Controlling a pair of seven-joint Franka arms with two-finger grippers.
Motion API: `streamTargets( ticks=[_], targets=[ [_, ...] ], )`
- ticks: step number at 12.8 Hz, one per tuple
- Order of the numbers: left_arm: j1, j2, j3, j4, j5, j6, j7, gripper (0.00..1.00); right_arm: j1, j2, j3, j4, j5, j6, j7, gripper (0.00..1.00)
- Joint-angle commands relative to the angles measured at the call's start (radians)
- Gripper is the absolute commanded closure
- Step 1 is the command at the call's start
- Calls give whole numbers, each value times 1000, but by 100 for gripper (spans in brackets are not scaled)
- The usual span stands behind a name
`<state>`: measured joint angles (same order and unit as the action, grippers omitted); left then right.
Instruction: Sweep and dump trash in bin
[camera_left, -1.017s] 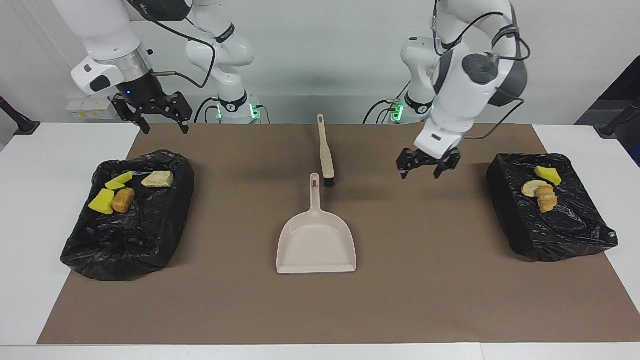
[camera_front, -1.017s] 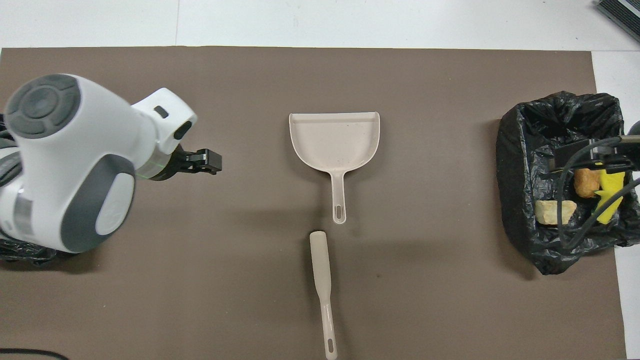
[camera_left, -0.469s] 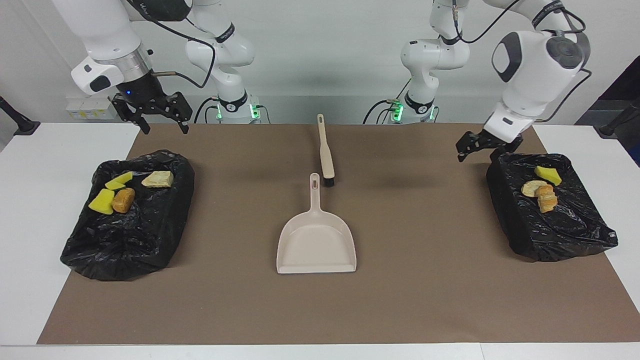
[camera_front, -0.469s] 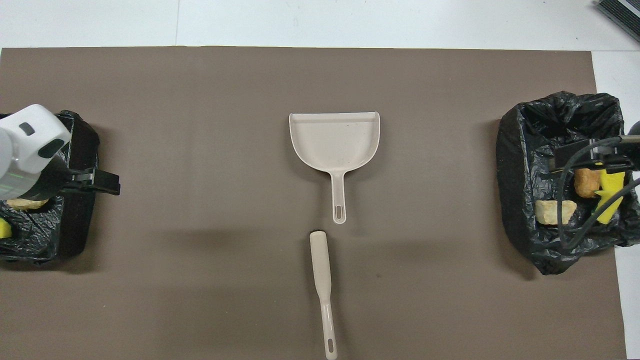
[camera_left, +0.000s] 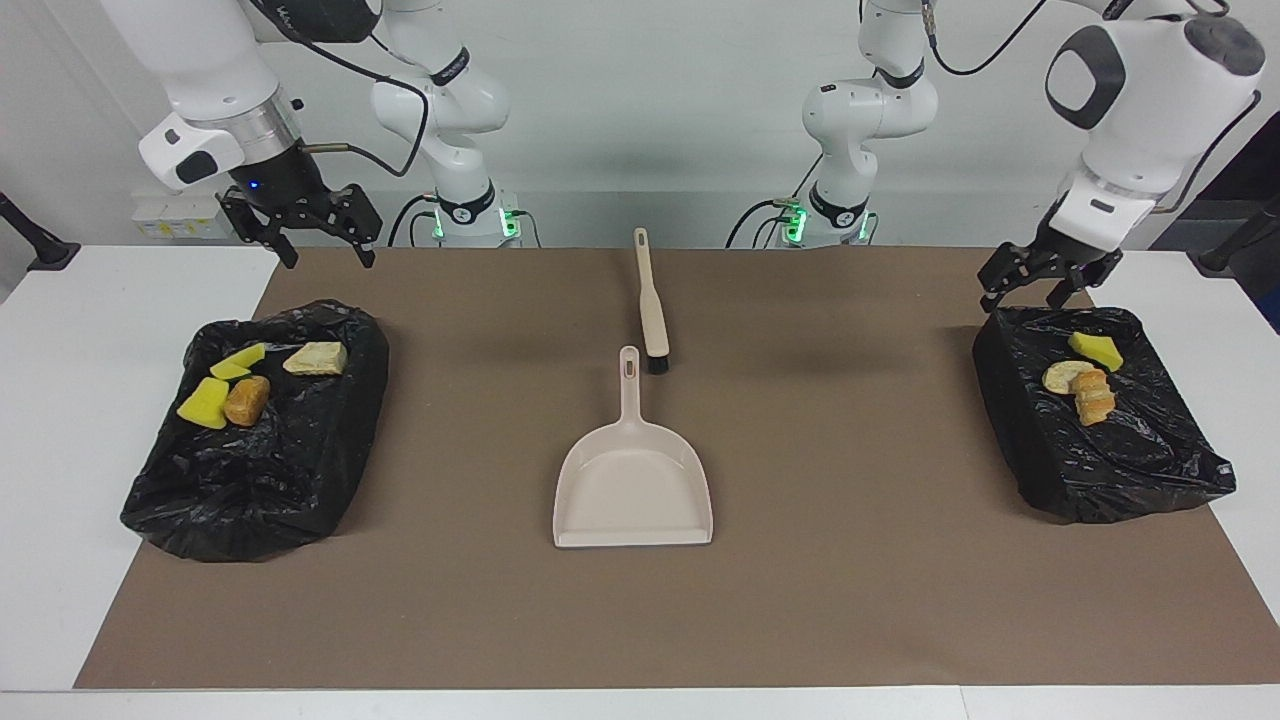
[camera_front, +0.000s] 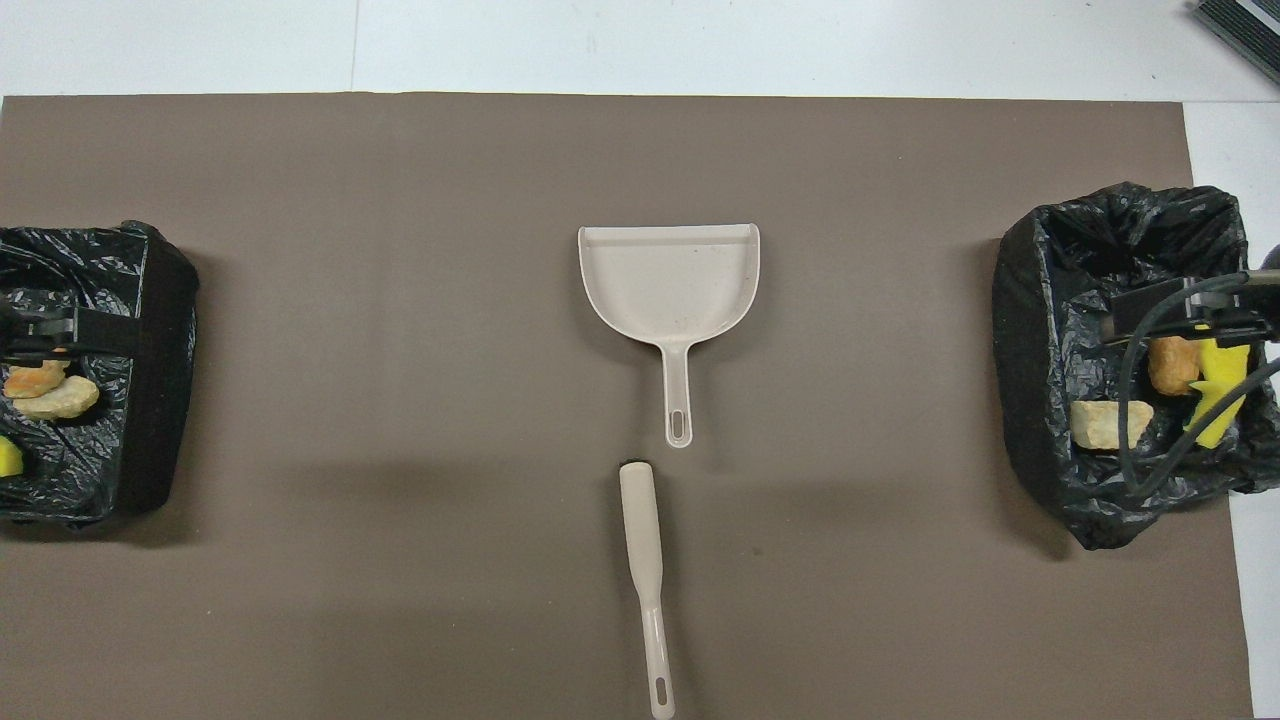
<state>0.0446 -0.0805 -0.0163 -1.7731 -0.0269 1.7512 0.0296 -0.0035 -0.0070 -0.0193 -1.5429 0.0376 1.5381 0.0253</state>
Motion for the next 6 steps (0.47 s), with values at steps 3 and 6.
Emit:
streamTargets(
  ticks=[3,6],
  targets=[
    [-8,15,-22,187,50,-220,6,0,-4,-15,5,-11,-1,-1,2,0],
    [-11,1,-45,170,33,-239,3,0,-10,-16,5,-14,-5,-10,4,0]
  ],
)
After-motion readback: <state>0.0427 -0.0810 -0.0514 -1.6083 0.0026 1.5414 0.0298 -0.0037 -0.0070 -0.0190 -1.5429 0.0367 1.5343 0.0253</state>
